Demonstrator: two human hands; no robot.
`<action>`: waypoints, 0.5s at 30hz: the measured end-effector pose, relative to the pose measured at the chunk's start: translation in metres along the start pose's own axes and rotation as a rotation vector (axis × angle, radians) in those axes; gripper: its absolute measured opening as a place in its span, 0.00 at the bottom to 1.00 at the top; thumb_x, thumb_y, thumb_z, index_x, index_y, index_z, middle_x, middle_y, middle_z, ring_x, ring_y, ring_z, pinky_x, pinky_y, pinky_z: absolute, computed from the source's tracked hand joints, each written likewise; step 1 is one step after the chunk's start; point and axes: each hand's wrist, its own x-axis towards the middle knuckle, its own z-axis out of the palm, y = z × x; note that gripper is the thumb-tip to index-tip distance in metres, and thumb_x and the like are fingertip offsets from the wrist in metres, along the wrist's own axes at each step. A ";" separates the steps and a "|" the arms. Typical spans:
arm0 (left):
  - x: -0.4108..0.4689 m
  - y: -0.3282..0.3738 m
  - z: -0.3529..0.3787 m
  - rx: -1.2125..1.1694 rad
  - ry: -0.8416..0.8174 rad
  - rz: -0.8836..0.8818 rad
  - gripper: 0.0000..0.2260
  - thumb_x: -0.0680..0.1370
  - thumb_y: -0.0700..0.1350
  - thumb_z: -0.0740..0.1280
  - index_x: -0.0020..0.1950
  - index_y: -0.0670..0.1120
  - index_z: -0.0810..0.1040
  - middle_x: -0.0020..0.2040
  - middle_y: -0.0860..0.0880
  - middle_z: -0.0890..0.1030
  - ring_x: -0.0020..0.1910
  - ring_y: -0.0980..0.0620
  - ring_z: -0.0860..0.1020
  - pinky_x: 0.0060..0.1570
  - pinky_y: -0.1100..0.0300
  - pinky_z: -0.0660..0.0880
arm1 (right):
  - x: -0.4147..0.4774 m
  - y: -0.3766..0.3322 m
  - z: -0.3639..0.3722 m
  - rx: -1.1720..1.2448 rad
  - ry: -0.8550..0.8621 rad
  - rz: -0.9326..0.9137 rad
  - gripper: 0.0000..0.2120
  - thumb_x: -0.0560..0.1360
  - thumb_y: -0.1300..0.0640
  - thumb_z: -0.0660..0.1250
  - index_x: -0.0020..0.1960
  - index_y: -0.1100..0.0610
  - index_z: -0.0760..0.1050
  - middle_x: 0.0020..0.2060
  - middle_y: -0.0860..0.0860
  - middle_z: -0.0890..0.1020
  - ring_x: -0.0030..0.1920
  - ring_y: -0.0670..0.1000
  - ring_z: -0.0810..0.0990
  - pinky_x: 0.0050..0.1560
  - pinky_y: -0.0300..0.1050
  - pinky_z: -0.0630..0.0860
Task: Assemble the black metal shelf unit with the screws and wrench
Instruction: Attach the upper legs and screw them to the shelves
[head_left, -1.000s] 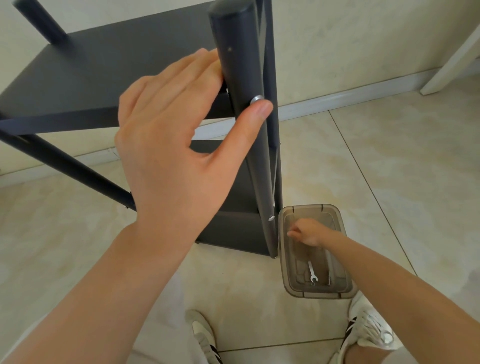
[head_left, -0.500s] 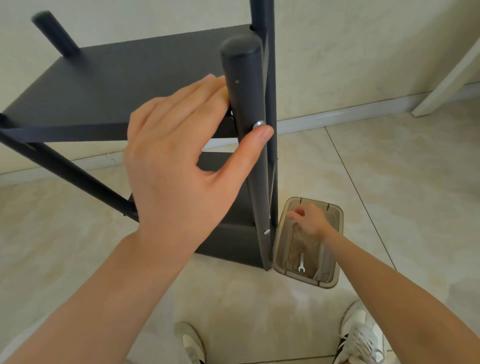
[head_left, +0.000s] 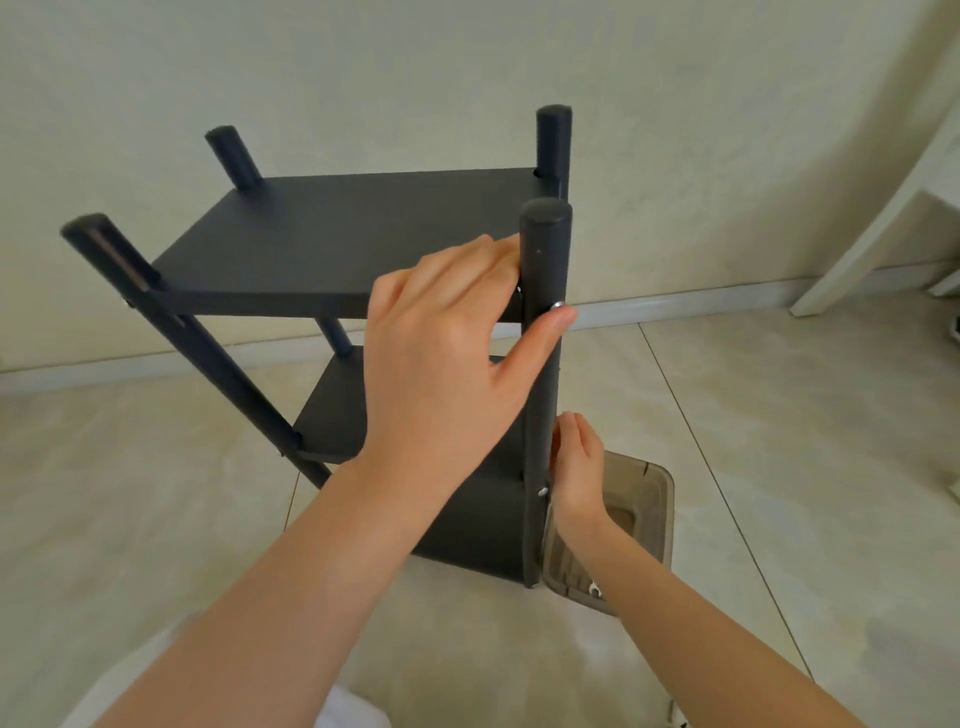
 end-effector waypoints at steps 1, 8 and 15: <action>0.000 0.000 0.001 0.008 -0.001 -0.004 0.20 0.81 0.60 0.62 0.57 0.46 0.84 0.55 0.50 0.85 0.60 0.49 0.81 0.58 0.56 0.69 | -0.005 0.000 0.002 -0.011 -0.002 0.002 0.15 0.84 0.54 0.52 0.44 0.59 0.70 0.39 0.57 0.73 0.39 0.51 0.73 0.42 0.42 0.72; 0.003 -0.005 0.000 0.006 -0.023 -0.034 0.19 0.79 0.59 0.66 0.59 0.46 0.84 0.58 0.51 0.84 0.63 0.51 0.79 0.60 0.56 0.68 | -0.017 -0.016 0.011 -0.044 0.033 -0.077 0.16 0.85 0.55 0.51 0.44 0.61 0.69 0.39 0.60 0.72 0.41 0.55 0.71 0.43 0.45 0.69; 0.015 -0.051 -0.030 0.001 -0.087 -0.123 0.17 0.80 0.59 0.66 0.60 0.49 0.83 0.57 0.55 0.84 0.61 0.55 0.79 0.63 0.57 0.68 | -0.024 -0.032 0.052 -0.197 -0.015 -0.163 0.17 0.85 0.52 0.49 0.45 0.59 0.69 0.39 0.57 0.72 0.40 0.53 0.71 0.45 0.49 0.69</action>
